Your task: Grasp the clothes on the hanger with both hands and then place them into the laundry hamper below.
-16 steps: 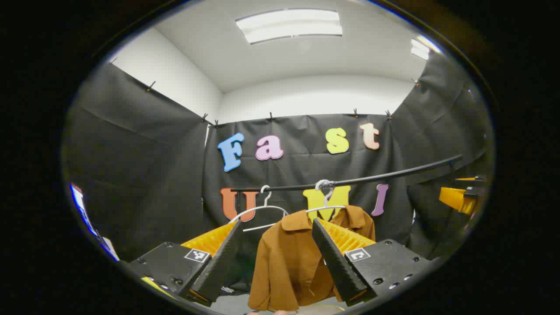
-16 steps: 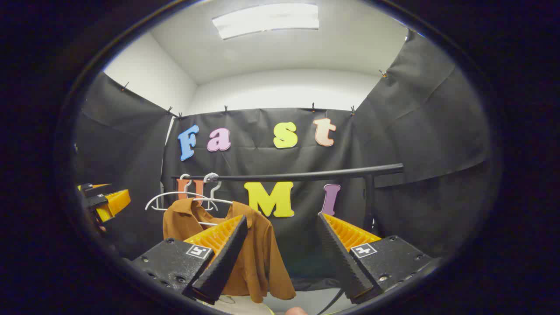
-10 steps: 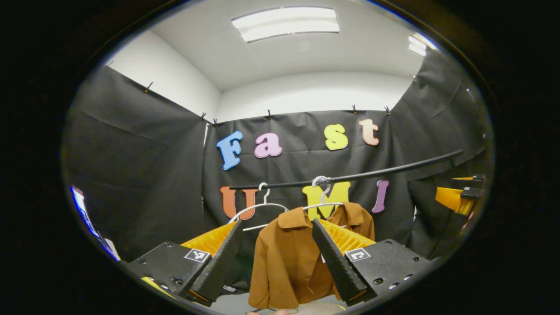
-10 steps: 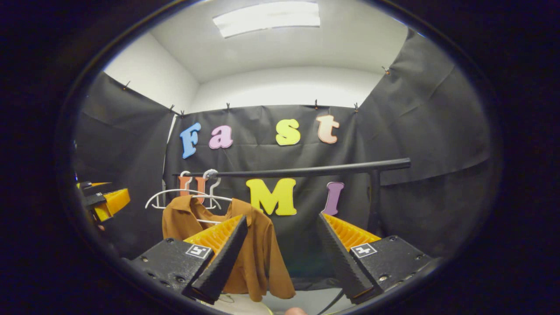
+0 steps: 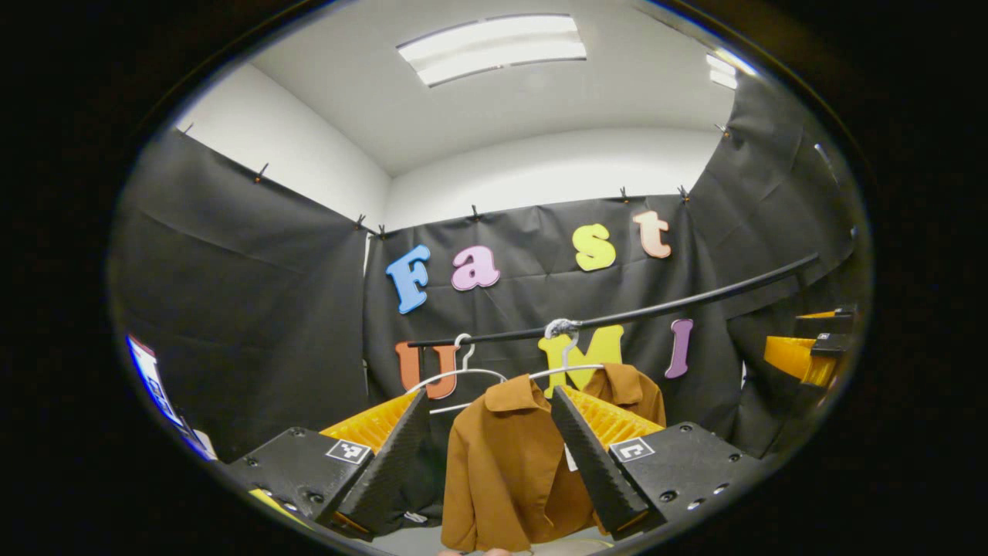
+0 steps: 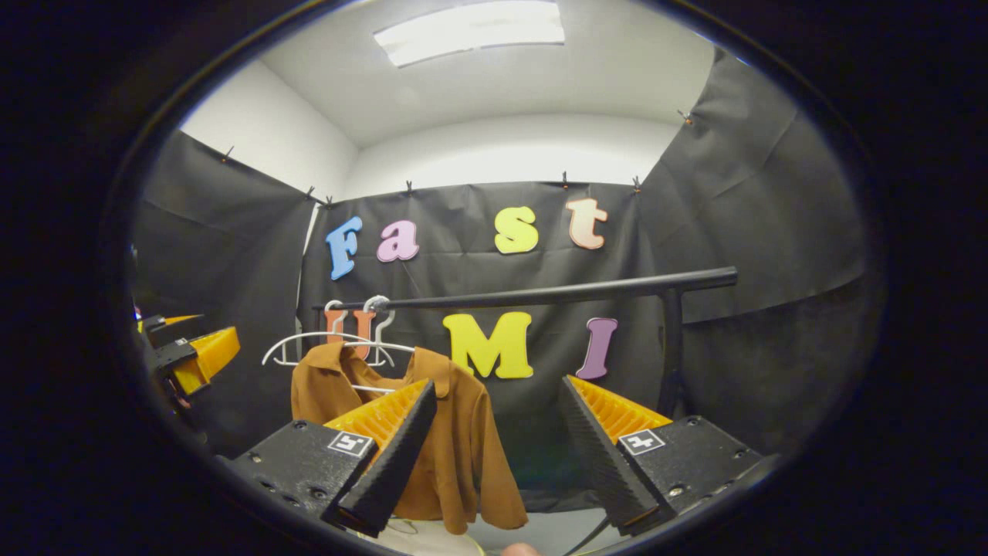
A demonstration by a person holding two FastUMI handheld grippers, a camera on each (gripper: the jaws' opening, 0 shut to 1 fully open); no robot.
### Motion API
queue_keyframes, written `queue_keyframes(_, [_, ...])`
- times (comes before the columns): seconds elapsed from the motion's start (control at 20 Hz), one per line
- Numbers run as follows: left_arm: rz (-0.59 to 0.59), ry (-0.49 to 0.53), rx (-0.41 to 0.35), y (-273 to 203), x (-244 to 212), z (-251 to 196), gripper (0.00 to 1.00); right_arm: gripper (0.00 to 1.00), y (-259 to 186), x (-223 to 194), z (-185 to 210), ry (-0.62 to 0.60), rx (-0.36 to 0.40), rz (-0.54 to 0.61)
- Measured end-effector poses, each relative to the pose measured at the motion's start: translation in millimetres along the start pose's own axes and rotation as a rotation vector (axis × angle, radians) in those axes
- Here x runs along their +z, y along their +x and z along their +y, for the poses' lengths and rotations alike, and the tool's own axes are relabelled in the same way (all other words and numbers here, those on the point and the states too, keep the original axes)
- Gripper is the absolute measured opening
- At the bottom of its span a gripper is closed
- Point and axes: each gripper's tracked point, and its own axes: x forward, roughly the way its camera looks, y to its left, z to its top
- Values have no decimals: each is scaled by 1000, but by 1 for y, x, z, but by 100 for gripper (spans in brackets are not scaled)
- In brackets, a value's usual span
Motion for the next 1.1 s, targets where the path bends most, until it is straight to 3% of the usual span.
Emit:
queue_keyframes(0.25, [40, 11, 41, -9, -12, -4, 100, 100, 7, -17, -6, 0, 33, 39])
queue_keyframes(0.75, [203, -69, 91, -21, -79, -39, 100, 100, 21, -97, 6, 0, 178, 229])
queue_keyframes(1.0, [300, -79, 57, -11, -116, -52, 100, 100, 38, -143, 42, 2, 236, 341])
queue_keyframes(1.1, [318, -87, 30, 2, -127, -55, 100, 100, 49, -154, 54, -1, 224, 355])
